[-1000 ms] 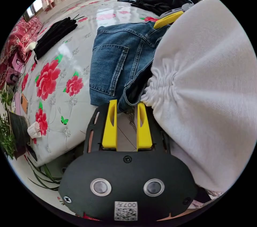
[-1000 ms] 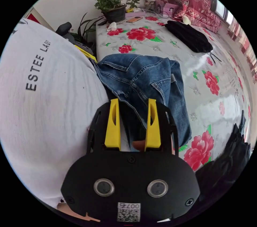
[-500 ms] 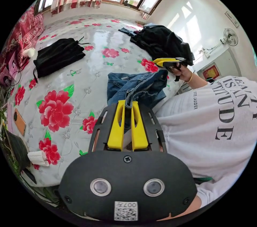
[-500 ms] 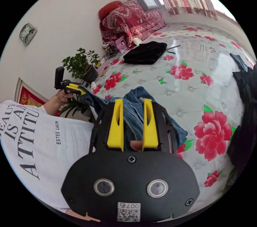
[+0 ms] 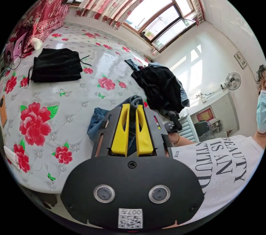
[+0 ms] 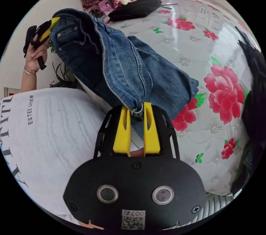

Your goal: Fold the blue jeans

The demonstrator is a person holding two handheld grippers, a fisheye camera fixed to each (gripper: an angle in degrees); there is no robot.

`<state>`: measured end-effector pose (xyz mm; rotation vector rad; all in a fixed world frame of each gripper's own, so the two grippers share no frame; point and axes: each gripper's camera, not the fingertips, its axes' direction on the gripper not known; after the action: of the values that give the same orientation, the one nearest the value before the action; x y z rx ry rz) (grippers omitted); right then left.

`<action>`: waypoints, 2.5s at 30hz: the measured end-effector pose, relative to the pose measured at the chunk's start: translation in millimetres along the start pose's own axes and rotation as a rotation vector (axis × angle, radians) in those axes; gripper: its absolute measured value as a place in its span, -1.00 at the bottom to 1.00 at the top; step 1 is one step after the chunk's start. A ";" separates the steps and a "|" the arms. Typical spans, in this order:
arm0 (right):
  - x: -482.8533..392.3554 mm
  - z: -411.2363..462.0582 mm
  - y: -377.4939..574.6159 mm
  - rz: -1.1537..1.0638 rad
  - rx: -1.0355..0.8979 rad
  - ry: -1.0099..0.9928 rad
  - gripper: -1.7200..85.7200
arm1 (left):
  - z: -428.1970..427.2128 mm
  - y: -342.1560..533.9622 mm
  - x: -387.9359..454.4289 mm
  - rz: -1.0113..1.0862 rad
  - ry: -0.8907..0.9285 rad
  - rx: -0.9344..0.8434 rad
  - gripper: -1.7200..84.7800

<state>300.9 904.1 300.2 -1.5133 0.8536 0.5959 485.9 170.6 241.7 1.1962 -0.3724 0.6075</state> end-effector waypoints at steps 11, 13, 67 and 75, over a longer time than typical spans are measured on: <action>159.0 -27.8 85.1 0.558 0.247 -0.702 -0.74 | 145.8 52.8 65.8 0.395 0.184 -0.396 -0.88; 167.3 -17.8 91.9 0.599 0.220 -0.674 -0.73 | 200.8 79.7 76.3 0.501 0.170 -0.575 -0.85; 266.3 -45.2 58.1 0.616 0.433 -0.614 -0.62 | 31.3 -17.0 -309.6 -0.202 0.175 -0.584 -0.64; 240.5 -36.7 -17.0 0.499 0.252 -0.572 -0.76 | 30.7 -33.8 -334.6 -0.297 0.274 -0.501 -0.86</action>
<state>453.3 826.8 126.2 -0.8245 0.8124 1.1715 245.6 53.3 35.4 0.6579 -0.0987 0.3800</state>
